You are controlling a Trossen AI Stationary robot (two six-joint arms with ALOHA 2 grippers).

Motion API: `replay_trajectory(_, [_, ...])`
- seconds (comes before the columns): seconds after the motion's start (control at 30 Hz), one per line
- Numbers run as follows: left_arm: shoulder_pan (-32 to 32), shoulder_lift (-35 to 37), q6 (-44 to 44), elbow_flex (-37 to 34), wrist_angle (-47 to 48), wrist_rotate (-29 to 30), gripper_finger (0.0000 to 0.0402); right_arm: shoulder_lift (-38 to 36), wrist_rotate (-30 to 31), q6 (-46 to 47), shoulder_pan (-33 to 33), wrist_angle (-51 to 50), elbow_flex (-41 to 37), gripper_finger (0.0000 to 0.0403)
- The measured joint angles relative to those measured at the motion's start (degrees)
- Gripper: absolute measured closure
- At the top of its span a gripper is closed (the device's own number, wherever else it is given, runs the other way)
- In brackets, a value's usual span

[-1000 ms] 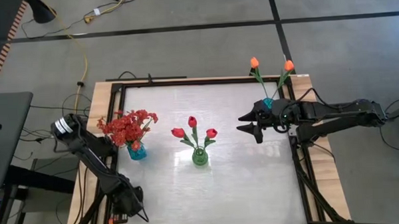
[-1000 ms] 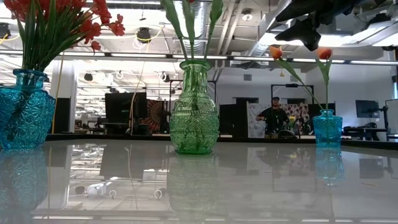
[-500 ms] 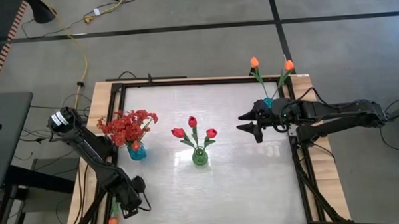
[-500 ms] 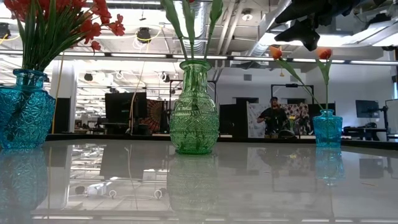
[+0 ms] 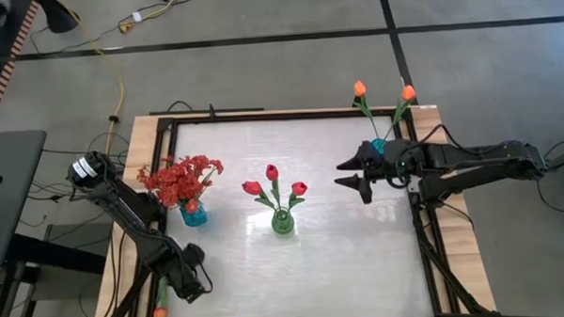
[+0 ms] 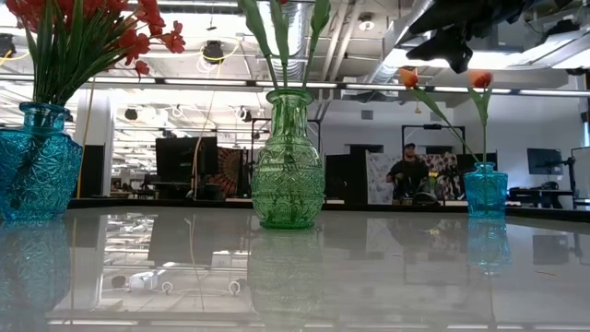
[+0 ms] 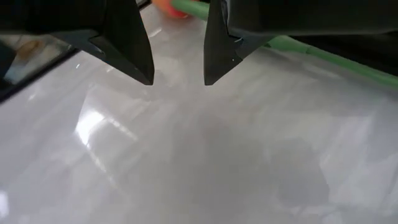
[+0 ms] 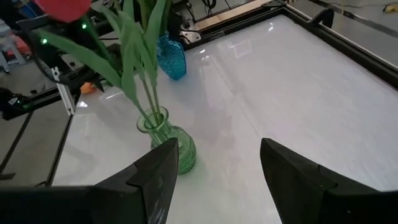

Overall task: Sort flowers into vase by color
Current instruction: Put the orange flower into the right blue vase

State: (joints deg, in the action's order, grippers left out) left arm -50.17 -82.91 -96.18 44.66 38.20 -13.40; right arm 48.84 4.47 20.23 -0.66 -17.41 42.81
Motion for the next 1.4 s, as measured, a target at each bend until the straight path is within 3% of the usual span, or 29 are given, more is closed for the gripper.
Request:
replay_trajectory(0.37, [-1.68, -0.27, -28.12, -1.86, 0.64, -1.73, 0.0274, 0.01, -0.09, -3.02, 3.1, -0.13, 0.0, 0.0149])
replay_trajectory(0.43, [-1.63, -0.63, -28.39, -1.86, 1.23, -2.51, 0.0274, 0.02, -0.11, -3.72, 3.68, -0.13, 0.0, 0.0149])
replay_trajectory(0.57, [-1.96, -0.62, -28.99, -1.86, 2.2, 1.36, 0.0274, 0.02, -0.2, -3.81, 4.08, -0.13, 0.0, 0.0149])
replay_trajectory(0.83, [-2.07, 0.29, -26.51, -0.75, 7.06, -6.73, 0.0274, 0.0, -1.38, -3.76, 4.06, -0.1, 0.0, 0.0149])
replay_trajectory(1.07, [-1.88, 0.38, -27.32, -0.43, 12.34, -5.62, 0.0274, 0.0, -1.62, -2.54, 3.08, 0.02, 0.0, 0.0149])
replay_trajectory(1.4, [-3.45, 0.44, -30.06, -6.4, 6.97, -5.17, 0.0274, 0.01, -1.59, -1.15, 2.95, -0.07, 0.0, 0.0149])
